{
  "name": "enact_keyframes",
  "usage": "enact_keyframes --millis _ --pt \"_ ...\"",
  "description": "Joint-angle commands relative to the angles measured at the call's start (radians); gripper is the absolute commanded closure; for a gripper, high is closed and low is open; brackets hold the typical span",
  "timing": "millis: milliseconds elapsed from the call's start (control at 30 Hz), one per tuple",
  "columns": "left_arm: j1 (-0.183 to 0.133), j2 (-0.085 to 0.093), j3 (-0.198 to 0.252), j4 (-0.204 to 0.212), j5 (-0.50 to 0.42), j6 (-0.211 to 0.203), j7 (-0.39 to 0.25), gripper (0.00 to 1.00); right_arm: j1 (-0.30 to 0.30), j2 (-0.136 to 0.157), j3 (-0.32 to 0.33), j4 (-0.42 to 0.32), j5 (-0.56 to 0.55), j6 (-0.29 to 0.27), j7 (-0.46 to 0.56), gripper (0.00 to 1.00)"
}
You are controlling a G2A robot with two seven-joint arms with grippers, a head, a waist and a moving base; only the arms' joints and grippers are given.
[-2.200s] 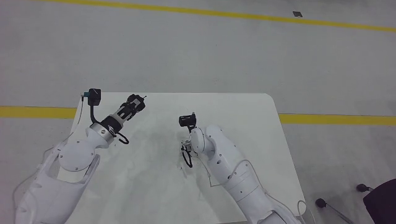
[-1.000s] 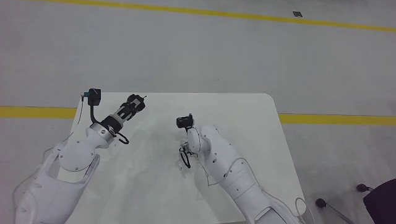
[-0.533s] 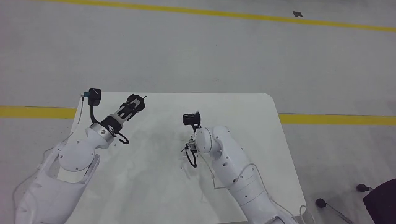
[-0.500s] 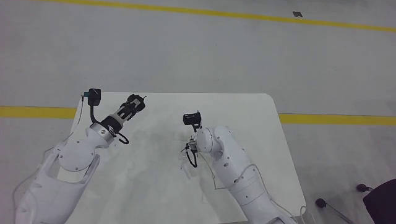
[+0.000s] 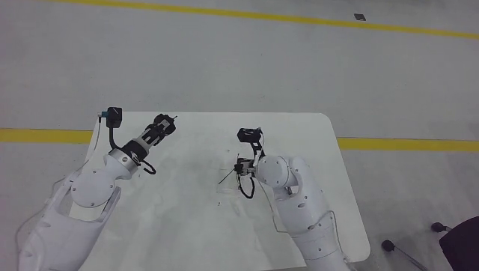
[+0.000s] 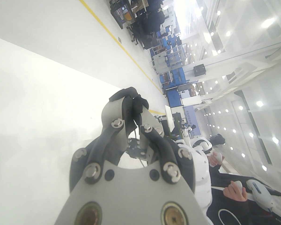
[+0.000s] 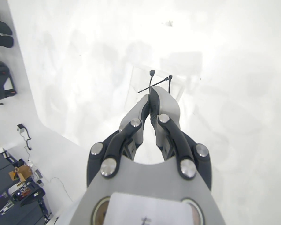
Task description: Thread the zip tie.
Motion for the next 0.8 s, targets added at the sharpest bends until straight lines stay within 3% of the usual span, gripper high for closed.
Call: enact_keyframes --millis 0,167,267,767 --pt "0.0 0.0 0.0 0.0 0.0 0.0 0.0 1.0 -0.017 0.003 0.034 -0.017 0.064 -0.026 -0.036 1.0" --pt "0.0 0.0 0.0 0.0 0.0 0.0 0.0 1.0 -0.057 0.01 0.119 -0.03 0.272 -0.121 -0.13 1.0" --pt "0.0 0.0 0.0 0.0 0.0 0.0 0.0 1.0 -0.059 0.015 0.139 -0.019 0.342 -0.166 -0.142 1.0" --pt "0.0 0.0 0.0 0.0 0.0 0.0 0.0 1.0 -0.059 0.015 0.139 -0.019 0.342 -0.166 -0.142 1.0"
